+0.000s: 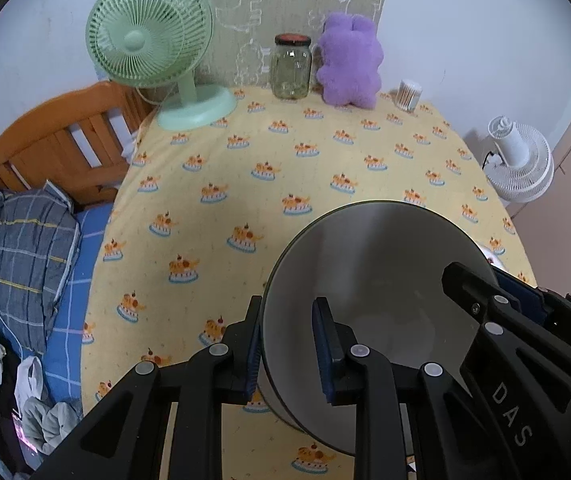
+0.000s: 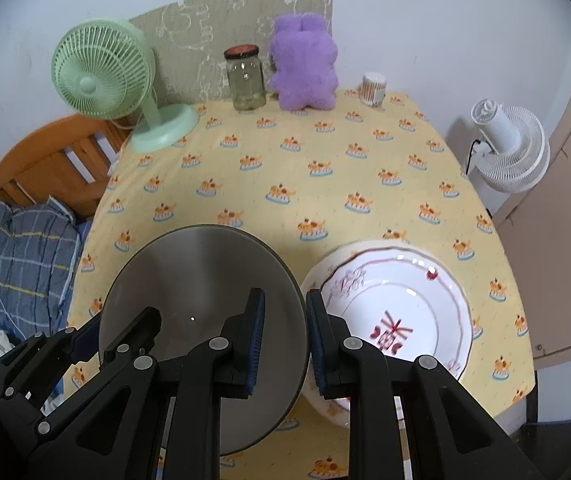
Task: Organize plates and bowls
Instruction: 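Carry the patterned bowl with both grippers toward the bowls beside the plates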
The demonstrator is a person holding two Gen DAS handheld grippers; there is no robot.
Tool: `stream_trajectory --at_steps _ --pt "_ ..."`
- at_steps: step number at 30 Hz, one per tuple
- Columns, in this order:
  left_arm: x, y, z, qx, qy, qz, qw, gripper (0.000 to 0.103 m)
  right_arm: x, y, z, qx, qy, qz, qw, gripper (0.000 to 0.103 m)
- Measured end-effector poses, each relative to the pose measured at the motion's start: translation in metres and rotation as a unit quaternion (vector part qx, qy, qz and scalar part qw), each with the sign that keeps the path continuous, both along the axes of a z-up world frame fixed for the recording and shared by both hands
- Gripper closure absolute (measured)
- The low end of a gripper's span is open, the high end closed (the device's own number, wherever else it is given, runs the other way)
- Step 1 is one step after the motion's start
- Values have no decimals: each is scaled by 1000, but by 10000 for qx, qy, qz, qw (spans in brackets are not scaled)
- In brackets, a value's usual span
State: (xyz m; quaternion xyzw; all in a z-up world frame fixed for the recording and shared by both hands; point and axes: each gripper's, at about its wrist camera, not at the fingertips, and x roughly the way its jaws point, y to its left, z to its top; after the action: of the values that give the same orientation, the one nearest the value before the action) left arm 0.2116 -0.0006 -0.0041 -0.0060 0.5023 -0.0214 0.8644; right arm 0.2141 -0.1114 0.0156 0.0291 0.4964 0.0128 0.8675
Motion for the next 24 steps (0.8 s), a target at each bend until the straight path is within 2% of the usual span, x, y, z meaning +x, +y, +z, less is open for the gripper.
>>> stream_trajectory --at_steps 9,24 --pt "1 9 -21 -67 273 -66 9996 82 0 9 -23 -111 303 -20 9995 78" --pt "5 23 -48 -181 627 65 9978 82 9 28 -45 -356 566 183 9976 78"
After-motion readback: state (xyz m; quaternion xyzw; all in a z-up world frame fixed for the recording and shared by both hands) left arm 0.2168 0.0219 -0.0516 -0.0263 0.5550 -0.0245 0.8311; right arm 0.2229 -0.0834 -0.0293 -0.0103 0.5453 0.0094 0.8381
